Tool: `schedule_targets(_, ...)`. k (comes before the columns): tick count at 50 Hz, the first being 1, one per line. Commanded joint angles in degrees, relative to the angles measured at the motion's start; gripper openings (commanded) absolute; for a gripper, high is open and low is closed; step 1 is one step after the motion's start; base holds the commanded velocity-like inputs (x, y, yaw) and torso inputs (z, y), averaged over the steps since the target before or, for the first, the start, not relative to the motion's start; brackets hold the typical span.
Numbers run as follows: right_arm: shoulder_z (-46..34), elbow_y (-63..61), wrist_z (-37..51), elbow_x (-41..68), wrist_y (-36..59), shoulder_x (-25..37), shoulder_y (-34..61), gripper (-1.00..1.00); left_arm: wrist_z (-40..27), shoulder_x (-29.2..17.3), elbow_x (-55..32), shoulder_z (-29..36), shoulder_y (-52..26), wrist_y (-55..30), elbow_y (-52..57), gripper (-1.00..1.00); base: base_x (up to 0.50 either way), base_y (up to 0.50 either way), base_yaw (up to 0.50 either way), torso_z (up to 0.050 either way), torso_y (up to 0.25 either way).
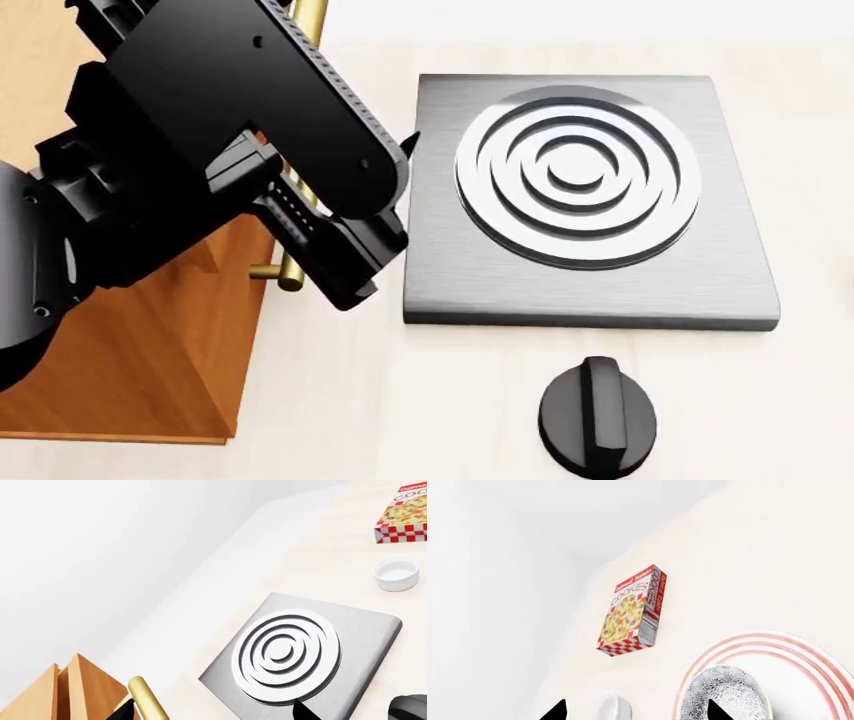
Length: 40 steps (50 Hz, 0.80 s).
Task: Pick the akita bowl on the wooden cabinet and place it on the plate.
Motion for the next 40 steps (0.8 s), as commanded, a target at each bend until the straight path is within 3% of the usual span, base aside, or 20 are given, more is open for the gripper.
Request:
schedule_targets(1,1.7,-10.3,5.4,1.0,1.4,4.3,0.5,1.00,-0.1,0.0,0.0,0.0,0.0,0.0,0.2,1.00,0.00,0.00,0.00,0.000,0.000)
schedule_targets(40,5.1,-26.3,20.1,7.8,5.3,20.3,8.1,1.00,-0.5,-0.4,-0.6,-0.3,-0.5,-0.2,0.5,1.00,0.00,0.00,0.00,0.000,0.000)
